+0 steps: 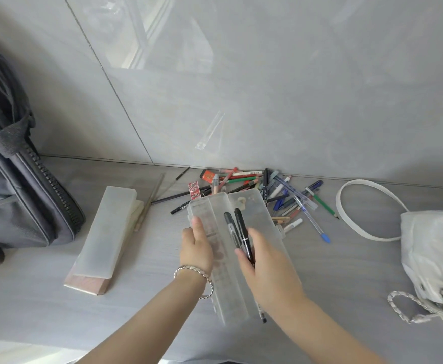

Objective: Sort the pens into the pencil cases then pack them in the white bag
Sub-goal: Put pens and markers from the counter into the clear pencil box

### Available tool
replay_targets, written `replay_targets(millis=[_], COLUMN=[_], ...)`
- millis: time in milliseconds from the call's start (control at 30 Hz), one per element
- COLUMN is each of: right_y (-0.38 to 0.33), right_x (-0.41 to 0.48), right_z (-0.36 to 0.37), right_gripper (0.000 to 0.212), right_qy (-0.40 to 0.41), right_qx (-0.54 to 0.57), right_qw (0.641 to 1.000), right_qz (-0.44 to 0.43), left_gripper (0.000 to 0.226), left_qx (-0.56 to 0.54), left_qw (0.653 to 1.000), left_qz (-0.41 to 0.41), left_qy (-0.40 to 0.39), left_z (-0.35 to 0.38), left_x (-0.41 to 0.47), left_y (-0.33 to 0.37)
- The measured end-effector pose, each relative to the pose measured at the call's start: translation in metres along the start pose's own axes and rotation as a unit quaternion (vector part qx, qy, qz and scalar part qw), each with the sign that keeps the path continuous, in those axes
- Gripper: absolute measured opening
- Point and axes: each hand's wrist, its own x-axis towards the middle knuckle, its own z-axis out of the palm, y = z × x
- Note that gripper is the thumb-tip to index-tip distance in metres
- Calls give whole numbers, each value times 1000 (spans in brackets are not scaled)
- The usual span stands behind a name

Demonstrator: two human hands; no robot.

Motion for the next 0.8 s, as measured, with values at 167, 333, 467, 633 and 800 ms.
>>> replay_targets(millis=[167,333,467,633,800], right_y=[3,11,25,26,24], right_x=[-1,10,23,17,3], right_z=[1,-8,-3,10,25], right_gripper=[51,48,57,70,71], right_qy=[4,59,90,36,4], right_qx=[-18,7,-2,7,-16], right_qw=[999,997,992,994,997], right_qz=[-35,-50,-88,-100,-77], left_gripper=[47,43,43,45,47], left_qx=[20,8,5,-9,0], left_qw=[999,998,998,998,999], left_qz=[31,14,22,27,25], left_qy=[-25,-61,-65,-62,-41], left_z=[4,5,6,7,8], left_x=[-11,-18,-18,-23,-21], left_y=[-1,-5,-5,0,3])
